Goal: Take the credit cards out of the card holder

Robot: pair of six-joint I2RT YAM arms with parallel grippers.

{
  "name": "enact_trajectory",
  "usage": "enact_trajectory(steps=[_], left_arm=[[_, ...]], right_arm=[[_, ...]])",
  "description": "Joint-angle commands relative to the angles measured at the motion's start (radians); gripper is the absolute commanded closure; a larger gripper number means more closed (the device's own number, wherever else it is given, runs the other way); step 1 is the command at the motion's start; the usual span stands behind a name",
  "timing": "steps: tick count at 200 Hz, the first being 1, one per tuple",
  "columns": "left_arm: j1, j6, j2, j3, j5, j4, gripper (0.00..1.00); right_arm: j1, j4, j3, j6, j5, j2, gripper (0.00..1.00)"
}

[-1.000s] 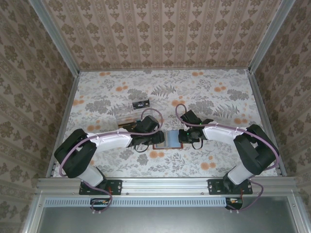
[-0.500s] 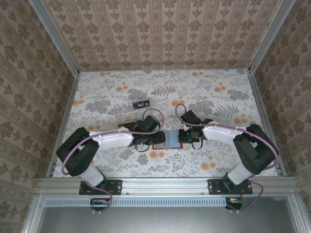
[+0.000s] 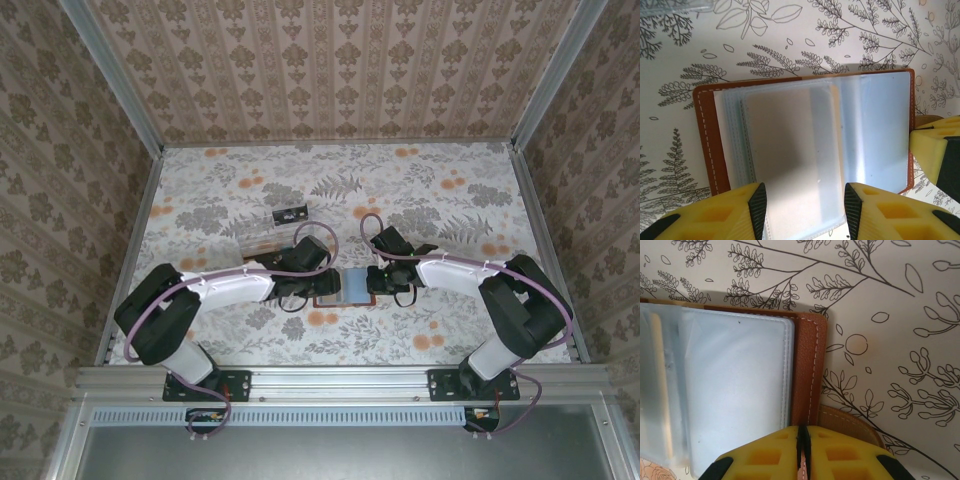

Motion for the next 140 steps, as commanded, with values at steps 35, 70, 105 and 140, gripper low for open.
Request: enact_trajectory(steps=[35,70,105,140], left_arm=[[-0.004,0.001,0.056,0.036,0.013,-0.043,0.53],[-0.004,0.0,0.047,0.04,-0.01,-0.079,0.53],[-0.005,0.003,0.067,0.044,0.018,-0.056,0.53],[-0.004,-0.002,0.082,0.028,0.089,0.042,0.52]], right_arm=[[0.008,-0.023,-0.006,0.003,0.003,0.037,0.85],[0.008,-0.024,-0.006,0.002,0.003,0.037,0.85],[0.008,-0.021,-0.003,0.003,0.0,0.04,0.85],[0.008,-0.024,-0.004,0.003,0.001,0.038,0.85]])
